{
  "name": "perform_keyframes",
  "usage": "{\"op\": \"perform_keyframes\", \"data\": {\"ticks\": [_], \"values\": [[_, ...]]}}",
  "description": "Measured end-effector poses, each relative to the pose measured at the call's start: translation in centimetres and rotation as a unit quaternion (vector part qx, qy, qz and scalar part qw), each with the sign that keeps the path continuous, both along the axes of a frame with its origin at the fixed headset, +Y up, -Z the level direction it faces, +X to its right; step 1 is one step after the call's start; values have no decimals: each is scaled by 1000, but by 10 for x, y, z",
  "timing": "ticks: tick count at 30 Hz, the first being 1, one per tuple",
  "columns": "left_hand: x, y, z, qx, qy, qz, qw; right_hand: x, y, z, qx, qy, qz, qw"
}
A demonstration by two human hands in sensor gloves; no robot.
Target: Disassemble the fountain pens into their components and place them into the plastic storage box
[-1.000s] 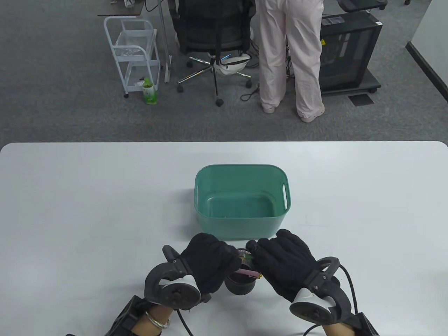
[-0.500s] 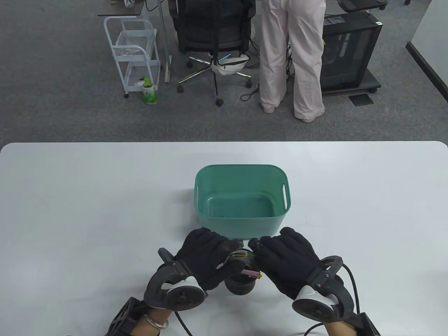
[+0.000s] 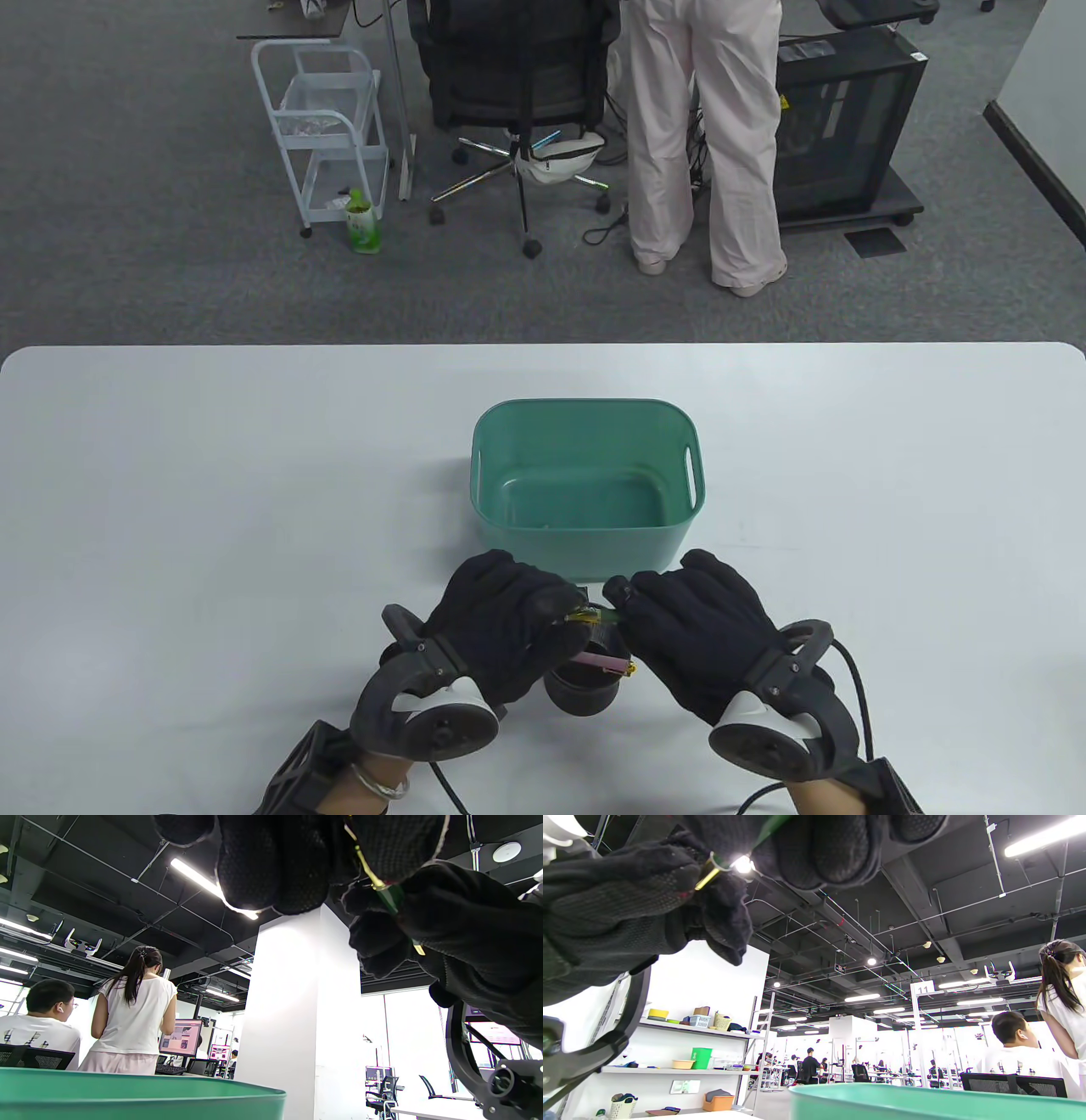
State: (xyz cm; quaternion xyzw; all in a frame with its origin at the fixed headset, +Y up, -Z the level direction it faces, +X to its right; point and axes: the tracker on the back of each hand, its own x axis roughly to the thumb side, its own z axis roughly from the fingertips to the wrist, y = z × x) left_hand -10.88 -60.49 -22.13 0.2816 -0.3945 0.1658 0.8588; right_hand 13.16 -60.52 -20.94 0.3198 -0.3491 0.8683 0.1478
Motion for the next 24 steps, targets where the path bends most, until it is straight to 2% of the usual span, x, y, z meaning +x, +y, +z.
{"op": "perform_keyframes", "data": {"ticks": [24], "values": [[-1, 0, -2, 2, -8, 15, 1000, -2, -1, 0, 3, 7, -1, 1000]]}}
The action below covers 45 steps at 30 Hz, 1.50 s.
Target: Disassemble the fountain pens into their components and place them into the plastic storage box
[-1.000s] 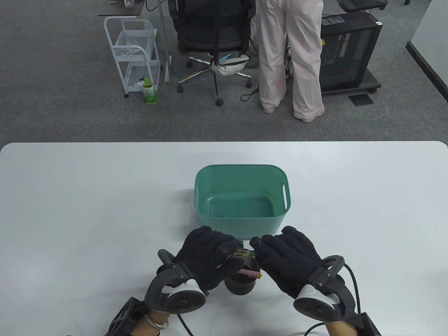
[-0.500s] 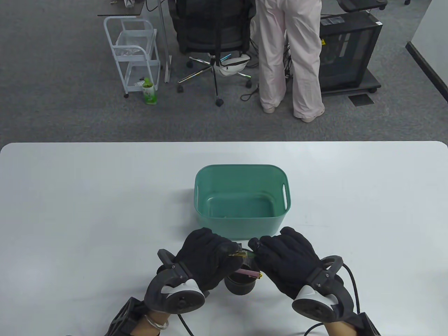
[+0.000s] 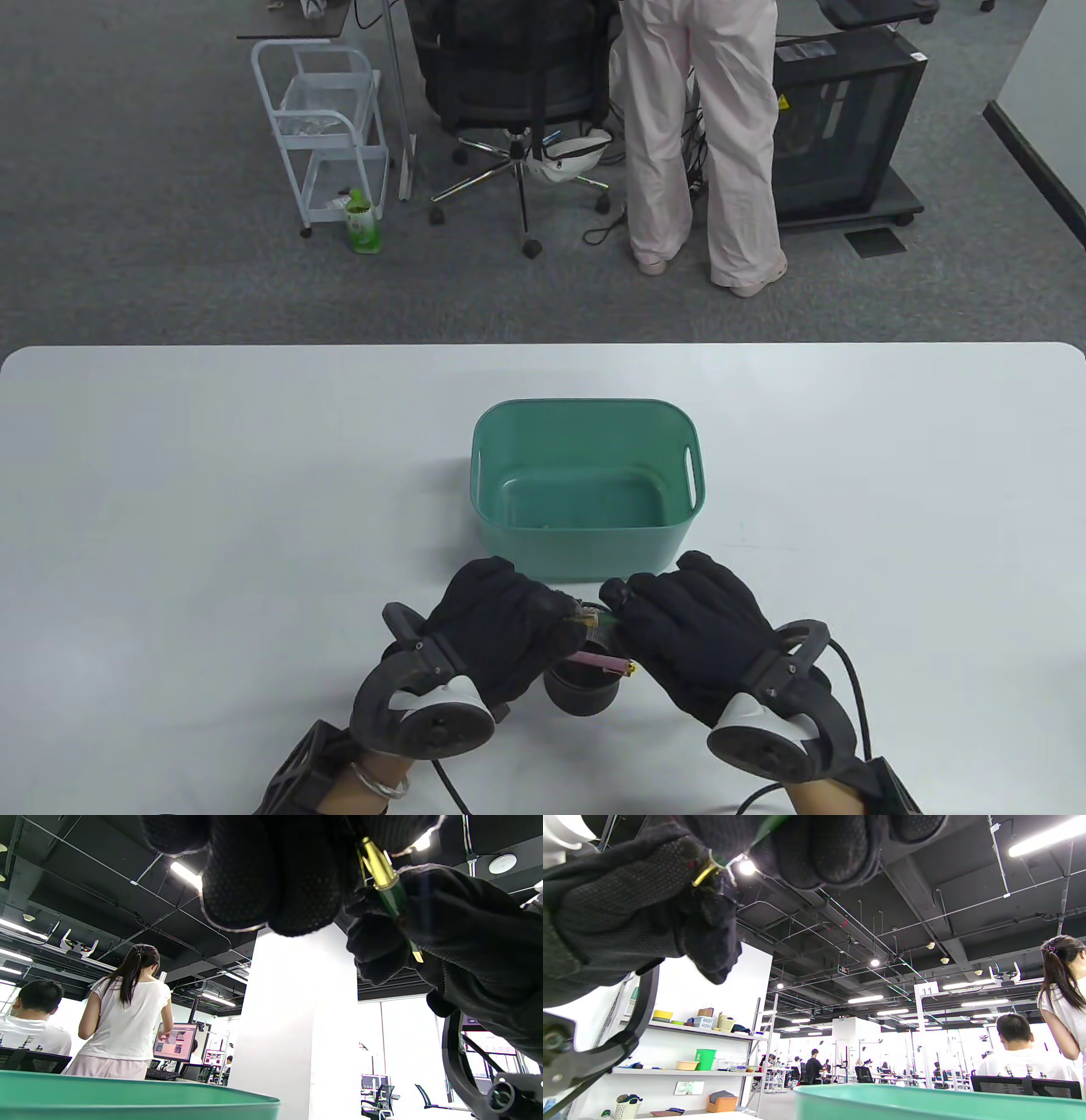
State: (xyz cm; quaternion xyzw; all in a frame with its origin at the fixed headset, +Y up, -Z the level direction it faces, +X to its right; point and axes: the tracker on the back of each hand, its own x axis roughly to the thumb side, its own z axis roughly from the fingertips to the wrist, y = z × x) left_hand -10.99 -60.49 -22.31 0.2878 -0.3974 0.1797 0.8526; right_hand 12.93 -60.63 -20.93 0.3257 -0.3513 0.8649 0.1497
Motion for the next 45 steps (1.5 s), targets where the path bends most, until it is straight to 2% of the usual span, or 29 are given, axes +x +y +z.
{"op": "perform_keyframes", "data": {"ticks": [45], "values": [[1, -1, 1, 5, 10, -2, 1000, 1, -1, -1, 2, -2, 0, 1000]]}}
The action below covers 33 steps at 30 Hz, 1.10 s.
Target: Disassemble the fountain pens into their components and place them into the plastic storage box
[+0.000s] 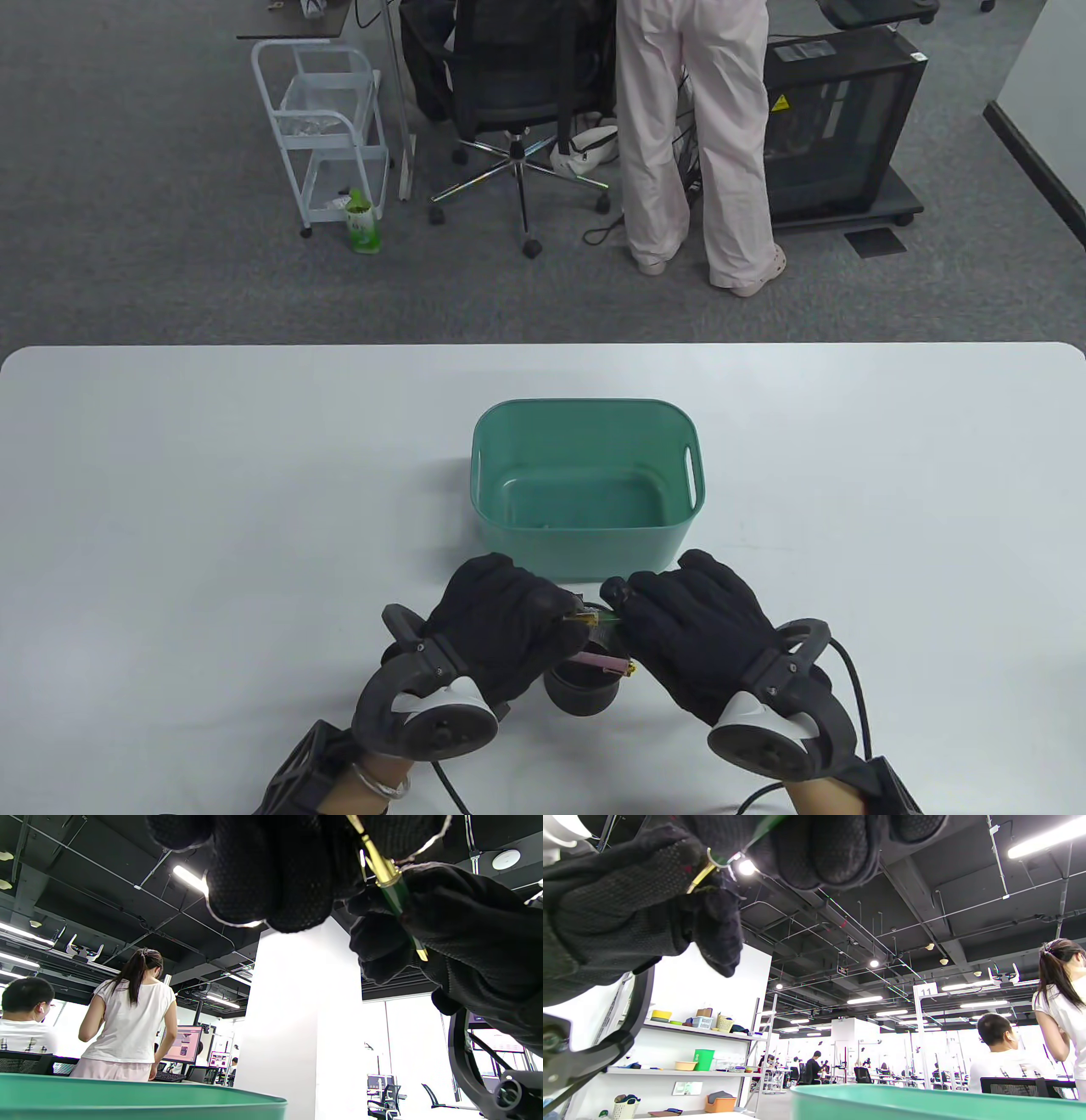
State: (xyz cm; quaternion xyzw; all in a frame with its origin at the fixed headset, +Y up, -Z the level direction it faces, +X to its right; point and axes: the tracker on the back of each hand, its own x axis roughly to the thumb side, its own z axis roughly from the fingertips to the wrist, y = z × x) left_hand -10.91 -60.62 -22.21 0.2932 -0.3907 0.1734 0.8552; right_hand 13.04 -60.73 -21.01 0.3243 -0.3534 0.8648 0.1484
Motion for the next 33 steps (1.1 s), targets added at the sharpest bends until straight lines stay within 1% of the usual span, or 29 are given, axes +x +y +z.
{"op": "perform_keyframes", "data": {"ticks": [20, 33], "values": [[-2, 0, -1, -6, 8, -1, 1000, 2, 0, -1, 1, -6, -2, 1000], [0, 0, 1, 5, 8, -7, 1000, 4, 0, -2, 0, -8, -3, 1000]]}}
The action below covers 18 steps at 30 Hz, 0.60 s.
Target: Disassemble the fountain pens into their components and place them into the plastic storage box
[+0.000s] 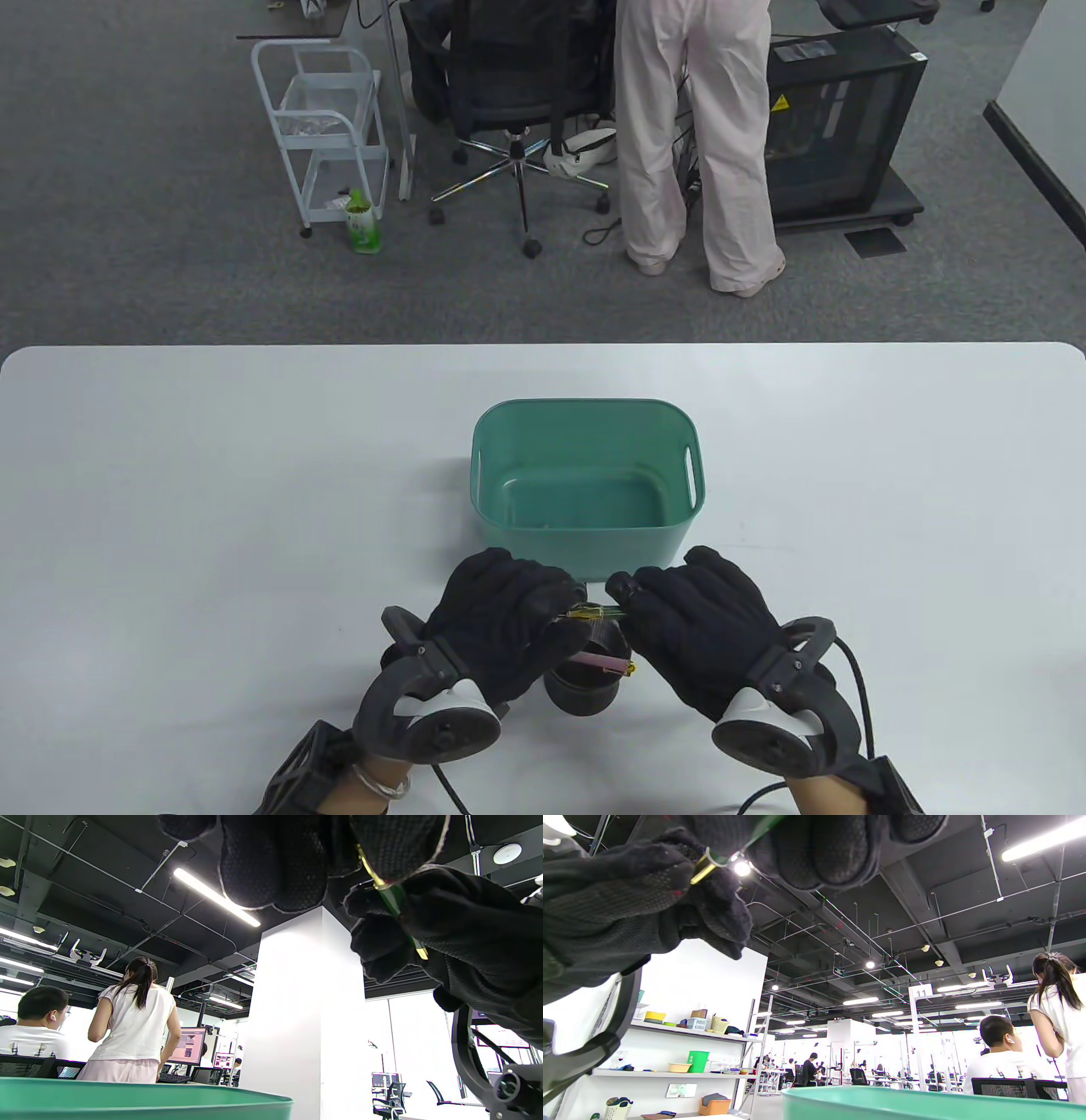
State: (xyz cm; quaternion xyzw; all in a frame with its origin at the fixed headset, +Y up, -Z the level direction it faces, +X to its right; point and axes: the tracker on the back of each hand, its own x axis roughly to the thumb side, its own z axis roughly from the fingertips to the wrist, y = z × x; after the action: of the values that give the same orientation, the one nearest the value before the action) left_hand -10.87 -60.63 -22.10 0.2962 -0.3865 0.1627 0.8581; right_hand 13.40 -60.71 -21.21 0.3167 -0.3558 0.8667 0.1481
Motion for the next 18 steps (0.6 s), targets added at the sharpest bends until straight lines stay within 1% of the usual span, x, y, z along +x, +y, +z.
{"op": "perform_keyframes", "data": {"ticks": [18], "values": [[-1, 0, -2, -8, -4, 6, 1000, -2, -1, 0, -2, 3, 4, 1000]]}}
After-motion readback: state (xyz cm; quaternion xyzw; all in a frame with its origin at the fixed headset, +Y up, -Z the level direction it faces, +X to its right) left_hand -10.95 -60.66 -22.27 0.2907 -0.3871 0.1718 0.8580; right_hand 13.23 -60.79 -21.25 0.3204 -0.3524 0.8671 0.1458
